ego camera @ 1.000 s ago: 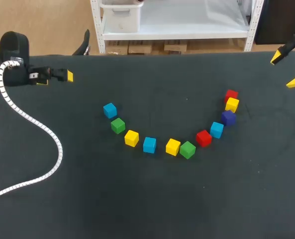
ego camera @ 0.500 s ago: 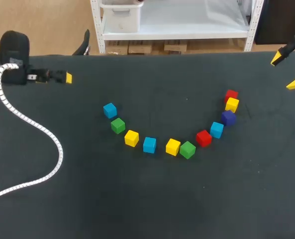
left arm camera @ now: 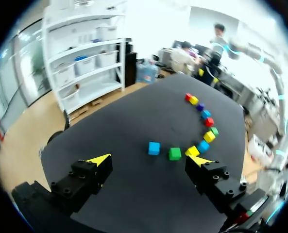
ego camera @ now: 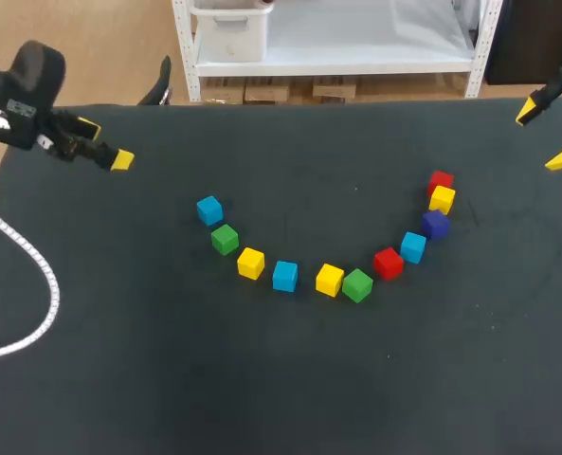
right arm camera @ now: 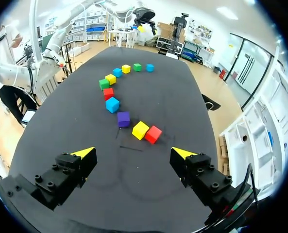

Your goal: Place the blue cubes, place green cubes on the blue cubes, place the yellow cubes on the green cubes, then place the red cubes on the yellow cubes, and place purple cube on the red cubes.

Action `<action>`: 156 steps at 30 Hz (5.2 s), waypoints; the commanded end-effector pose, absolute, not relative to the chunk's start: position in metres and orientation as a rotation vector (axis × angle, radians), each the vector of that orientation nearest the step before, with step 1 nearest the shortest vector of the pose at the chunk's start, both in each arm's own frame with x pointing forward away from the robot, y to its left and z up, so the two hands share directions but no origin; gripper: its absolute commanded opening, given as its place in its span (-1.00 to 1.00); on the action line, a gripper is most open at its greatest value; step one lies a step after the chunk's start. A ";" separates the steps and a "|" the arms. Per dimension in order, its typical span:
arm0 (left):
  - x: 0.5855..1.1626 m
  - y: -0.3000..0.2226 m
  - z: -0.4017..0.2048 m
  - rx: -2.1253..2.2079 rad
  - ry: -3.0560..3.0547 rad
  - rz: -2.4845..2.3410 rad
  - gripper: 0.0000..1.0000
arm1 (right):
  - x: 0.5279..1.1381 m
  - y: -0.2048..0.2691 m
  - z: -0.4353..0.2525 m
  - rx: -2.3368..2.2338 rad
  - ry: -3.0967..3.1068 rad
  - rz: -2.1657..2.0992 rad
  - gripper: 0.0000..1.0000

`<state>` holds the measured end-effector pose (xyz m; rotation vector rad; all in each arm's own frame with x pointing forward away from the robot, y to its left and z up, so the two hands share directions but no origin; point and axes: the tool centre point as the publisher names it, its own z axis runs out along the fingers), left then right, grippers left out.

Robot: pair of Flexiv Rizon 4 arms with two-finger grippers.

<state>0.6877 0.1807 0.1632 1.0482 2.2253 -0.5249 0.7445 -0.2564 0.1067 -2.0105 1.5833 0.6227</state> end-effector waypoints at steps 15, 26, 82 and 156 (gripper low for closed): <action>0.681 0.177 0.168 2.033 1.809 -0.546 1.00 | 0.743 -0.256 0.107 -2.009 1.584 0.618 1.00; 0.681 0.177 0.168 2.033 1.809 -0.546 1.00 | 0.743 -0.256 0.107 -2.009 1.584 0.618 1.00; 0.613 -0.037 0.065 2.293 1.788 -0.369 1.00 | 0.743 -0.256 0.107 -2.009 1.584 0.618 1.00; 0.662 -0.063 0.025 2.152 1.982 -0.252 -1.00 | 0.743 -0.256 0.107 -2.009 1.584 0.618 1.00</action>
